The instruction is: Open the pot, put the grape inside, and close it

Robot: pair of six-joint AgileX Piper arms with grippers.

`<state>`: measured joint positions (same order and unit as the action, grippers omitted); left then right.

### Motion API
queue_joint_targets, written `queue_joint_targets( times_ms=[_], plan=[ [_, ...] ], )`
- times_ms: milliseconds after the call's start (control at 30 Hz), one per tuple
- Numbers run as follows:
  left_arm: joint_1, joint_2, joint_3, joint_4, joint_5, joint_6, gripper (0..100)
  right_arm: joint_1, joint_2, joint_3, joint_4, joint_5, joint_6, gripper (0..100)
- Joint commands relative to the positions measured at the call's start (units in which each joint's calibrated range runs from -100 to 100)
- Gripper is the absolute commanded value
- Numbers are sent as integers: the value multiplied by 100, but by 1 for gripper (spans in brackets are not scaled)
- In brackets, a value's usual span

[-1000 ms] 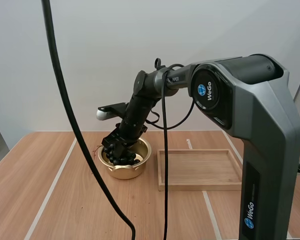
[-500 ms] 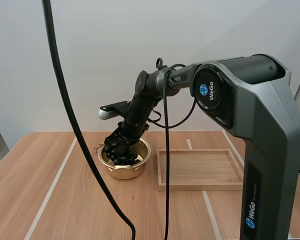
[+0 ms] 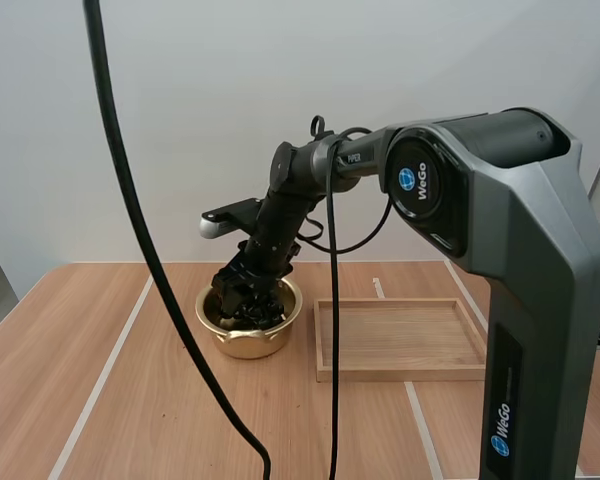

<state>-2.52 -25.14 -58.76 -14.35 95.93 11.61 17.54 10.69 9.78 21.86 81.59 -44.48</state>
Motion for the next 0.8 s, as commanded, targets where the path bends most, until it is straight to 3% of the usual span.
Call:
queue_joint_targets(
  times_ms=[0,267,500,600,767],
  plan=[
    [-9,6,-30,-10,-73,-53,0,6,-29,12,-63,-41,55,100],
    [-9,6,-30,-10,208,-53,0,6,-672,-103,-371,-18,55,100],
    [-9,6,-30,-10,407,-53,0,-30,-1731,-103,-1674,-536,665,100],
    [-9,6,-30,-1,407,-53,0,-195,-2067,-103,-1944,-554,877,100],
    [-9,43,-30,-1,407,-64,0,-798,-2473,-103,-1921,-570,886,100]
  ],
)
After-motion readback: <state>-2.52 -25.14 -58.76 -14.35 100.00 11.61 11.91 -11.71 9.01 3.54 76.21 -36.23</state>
